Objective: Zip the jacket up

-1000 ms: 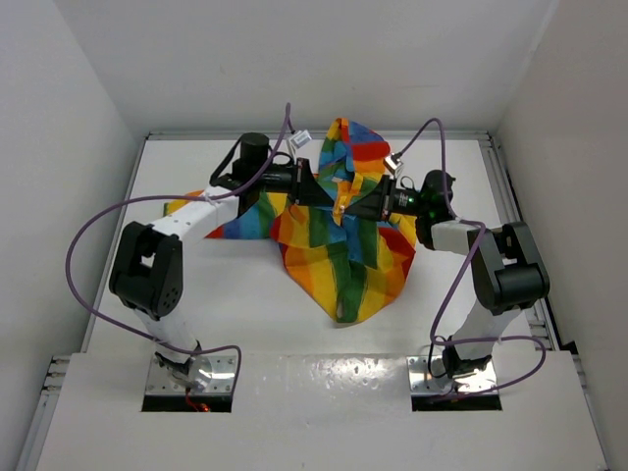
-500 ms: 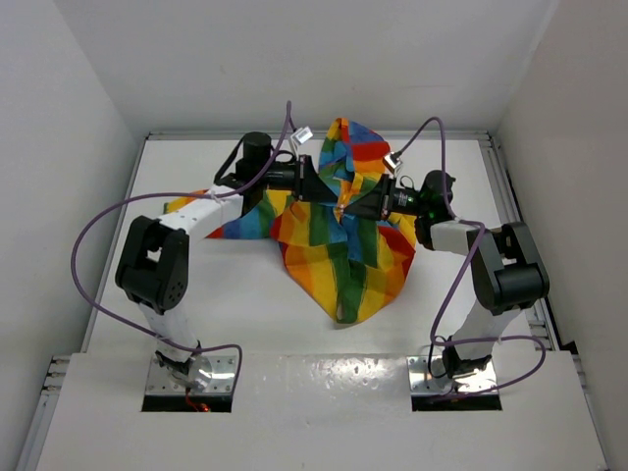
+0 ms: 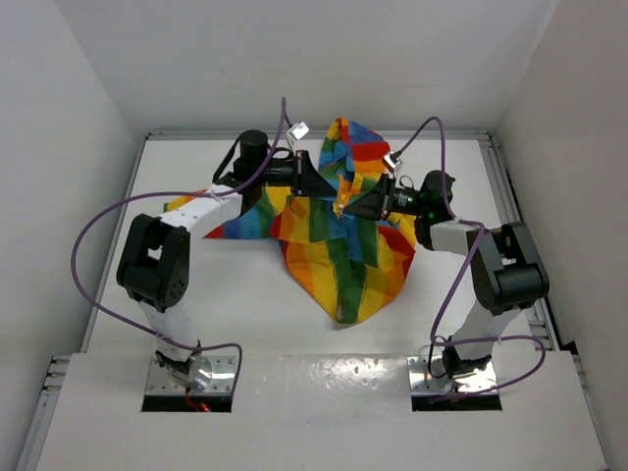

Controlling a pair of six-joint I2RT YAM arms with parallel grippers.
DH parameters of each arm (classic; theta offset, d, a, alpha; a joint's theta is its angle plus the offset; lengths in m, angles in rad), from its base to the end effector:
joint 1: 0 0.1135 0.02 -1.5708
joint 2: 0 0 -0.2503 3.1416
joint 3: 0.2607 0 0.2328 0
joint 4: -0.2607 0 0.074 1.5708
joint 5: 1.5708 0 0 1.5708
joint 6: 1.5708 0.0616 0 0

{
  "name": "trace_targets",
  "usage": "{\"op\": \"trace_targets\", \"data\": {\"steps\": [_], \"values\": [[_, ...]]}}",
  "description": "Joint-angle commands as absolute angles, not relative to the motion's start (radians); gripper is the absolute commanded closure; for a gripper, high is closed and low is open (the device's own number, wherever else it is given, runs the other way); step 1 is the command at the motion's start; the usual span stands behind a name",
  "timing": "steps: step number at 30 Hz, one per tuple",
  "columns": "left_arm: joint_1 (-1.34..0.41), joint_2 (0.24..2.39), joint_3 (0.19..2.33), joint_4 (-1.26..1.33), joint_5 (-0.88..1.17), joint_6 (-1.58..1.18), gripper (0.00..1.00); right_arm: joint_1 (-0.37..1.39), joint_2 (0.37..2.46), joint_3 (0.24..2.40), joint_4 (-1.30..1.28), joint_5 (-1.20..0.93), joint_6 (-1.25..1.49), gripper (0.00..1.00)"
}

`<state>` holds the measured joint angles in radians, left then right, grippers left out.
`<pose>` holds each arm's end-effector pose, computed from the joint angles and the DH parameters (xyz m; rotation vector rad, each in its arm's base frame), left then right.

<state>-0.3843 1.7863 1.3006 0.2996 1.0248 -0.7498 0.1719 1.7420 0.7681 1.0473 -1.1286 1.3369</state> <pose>0.3554 -0.2005 0.2865 0.5017 1.9345 -1.6661 0.3243 0.1128 0.2152 -0.0301 1.9433 1.9248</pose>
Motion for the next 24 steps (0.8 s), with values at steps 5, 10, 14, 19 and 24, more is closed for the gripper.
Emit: {"op": "trace_targets", "data": {"steps": [5,10,14,19,24], "values": [[-0.376,1.781,1.319,0.350,1.034,-0.761,1.00,0.176,1.735,0.811,1.120,-1.114,1.327,1.00],[-0.376,1.781,1.319,0.350,1.034,-0.761,1.00,0.178,1.741,0.821,1.121,-1.111,1.332,1.00],[-0.376,1.781,1.319,0.341,1.034,-0.752,1.00,0.178,1.740,0.822,1.121,-1.115,1.339,1.00],[-0.385,1.781,1.319,0.331,1.034,-0.752,1.00,0.176,1.744,0.824,1.129,-1.112,1.341,1.00],[-0.385,1.781,1.319,0.331,1.043,-0.742,1.00,0.169,1.750,0.833,1.126,-1.106,1.345,1.00]]}}
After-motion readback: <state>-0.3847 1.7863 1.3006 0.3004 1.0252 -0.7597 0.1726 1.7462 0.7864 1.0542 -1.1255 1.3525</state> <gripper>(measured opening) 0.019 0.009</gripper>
